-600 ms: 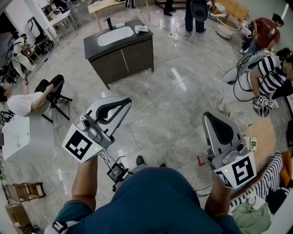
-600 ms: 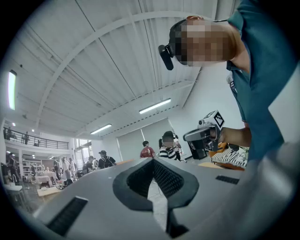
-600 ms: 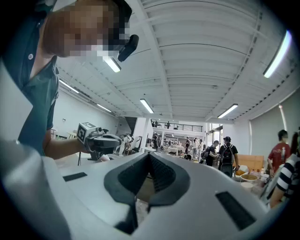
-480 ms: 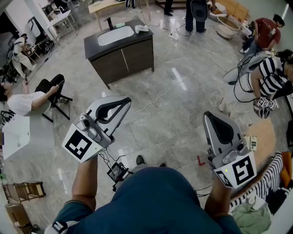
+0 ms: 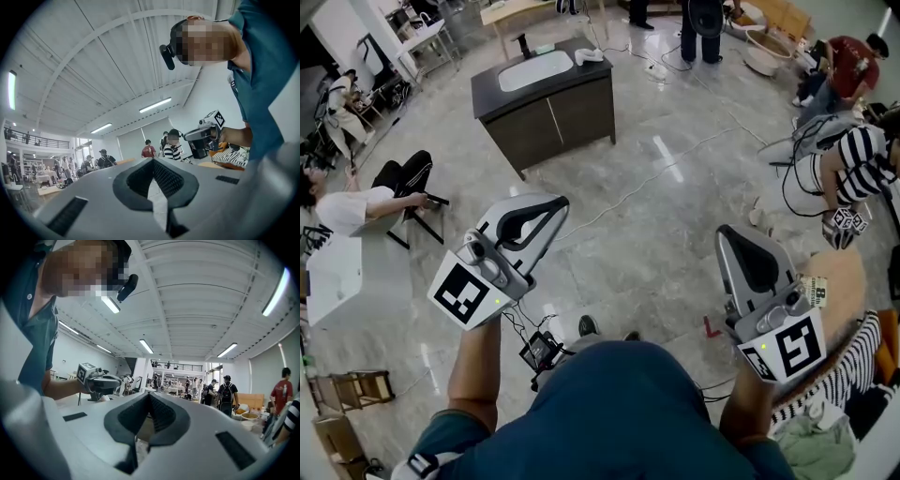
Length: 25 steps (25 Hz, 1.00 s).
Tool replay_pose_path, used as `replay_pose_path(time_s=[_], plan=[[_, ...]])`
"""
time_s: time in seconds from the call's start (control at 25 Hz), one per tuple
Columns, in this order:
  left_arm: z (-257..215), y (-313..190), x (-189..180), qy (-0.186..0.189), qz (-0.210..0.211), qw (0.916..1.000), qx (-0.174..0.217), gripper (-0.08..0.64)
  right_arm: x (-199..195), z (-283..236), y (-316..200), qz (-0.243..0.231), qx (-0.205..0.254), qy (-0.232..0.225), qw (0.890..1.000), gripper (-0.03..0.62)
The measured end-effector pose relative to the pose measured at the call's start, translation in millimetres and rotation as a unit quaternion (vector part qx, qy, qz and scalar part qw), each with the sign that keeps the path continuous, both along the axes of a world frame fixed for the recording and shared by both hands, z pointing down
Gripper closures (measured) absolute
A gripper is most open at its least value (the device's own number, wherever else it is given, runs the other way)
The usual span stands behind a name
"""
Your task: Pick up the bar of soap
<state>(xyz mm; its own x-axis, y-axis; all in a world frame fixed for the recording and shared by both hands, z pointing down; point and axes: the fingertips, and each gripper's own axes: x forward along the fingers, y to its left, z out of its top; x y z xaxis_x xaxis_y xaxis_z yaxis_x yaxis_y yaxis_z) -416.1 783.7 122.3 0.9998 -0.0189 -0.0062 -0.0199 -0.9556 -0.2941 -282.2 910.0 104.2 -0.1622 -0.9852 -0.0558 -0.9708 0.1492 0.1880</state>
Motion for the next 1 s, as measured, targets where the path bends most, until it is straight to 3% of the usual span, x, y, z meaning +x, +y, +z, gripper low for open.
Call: replay_pose_path(time_s=[0.56, 1.0], plan=[[17.9, 5.4, 34.0, -0.001, -0.011, 0.9999, -0.003, 0.557, 30.0, 21.2, -1.5, -0.032, 0.000, -0.033, 0.999, 0.575], [34.1, -64.5, 36.7, 0.005, -0.003, 0.9998, -0.019, 0.557, 36.4, 36.5, -68.3, -0.013, -0.013, -0.033, 0.999, 0.577]])
